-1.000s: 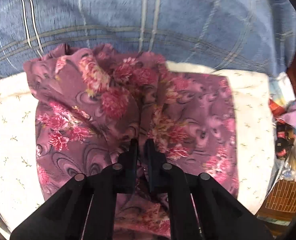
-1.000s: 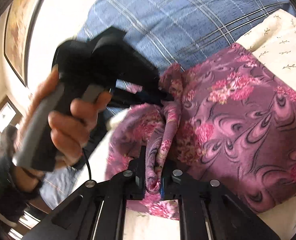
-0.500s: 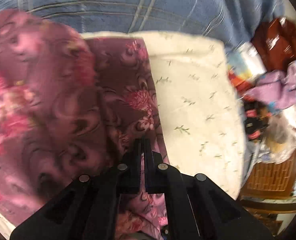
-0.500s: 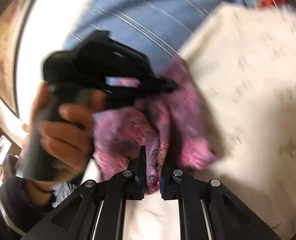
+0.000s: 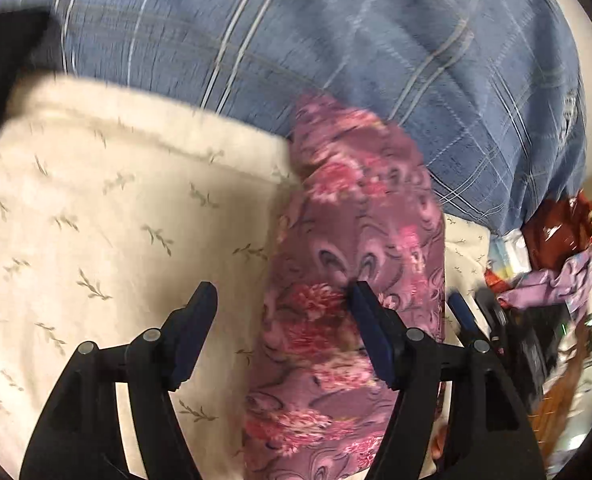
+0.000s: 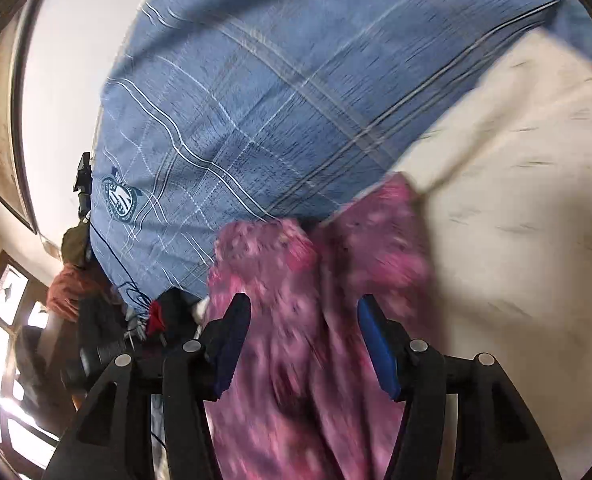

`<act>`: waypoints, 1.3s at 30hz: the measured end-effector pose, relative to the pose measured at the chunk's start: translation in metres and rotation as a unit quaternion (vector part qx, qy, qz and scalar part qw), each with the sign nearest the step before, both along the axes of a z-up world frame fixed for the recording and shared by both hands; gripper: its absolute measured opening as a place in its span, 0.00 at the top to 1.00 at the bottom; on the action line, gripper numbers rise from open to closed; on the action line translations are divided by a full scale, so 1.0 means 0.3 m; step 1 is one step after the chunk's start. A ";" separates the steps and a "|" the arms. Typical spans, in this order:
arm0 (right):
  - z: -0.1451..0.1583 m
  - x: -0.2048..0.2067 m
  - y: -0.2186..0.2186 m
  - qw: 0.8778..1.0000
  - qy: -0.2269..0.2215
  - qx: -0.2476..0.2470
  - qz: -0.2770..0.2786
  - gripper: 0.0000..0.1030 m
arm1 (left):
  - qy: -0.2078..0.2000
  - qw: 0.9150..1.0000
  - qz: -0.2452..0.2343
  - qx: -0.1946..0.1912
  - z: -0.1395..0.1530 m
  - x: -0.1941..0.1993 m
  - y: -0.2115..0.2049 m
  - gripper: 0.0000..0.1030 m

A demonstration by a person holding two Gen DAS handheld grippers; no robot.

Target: Fold small clothes

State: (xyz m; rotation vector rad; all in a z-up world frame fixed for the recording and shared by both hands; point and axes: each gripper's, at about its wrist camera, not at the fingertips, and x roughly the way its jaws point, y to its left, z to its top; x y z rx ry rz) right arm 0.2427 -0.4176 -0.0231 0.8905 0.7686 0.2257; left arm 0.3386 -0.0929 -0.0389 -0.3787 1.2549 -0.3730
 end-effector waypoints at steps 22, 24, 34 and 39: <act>-0.079 0.048 -0.013 0.998 0.043 -0.040 0.019 0.67 | -0.032 0.997 -0.033 0.064 -0.064 -0.015 -0.105 0.29; -0.063 0.043 0.014 0.988 0.079 -0.132 0.022 0.67 | -0.029 0.998 -0.028 0.052 -0.039 -0.062 -0.073 0.29; -0.035 -0.240 0.125 0.980 0.055 -0.159 0.107 0.79 | -0.020 0.998 -0.041 0.037 -0.062 -0.385 -0.049 0.27; -0.010 -0.264 0.081 0.968 0.070 -0.234 0.057 1.00 | -0.051 0.986 -0.091 0.130 -0.057 -0.437 -0.127 0.28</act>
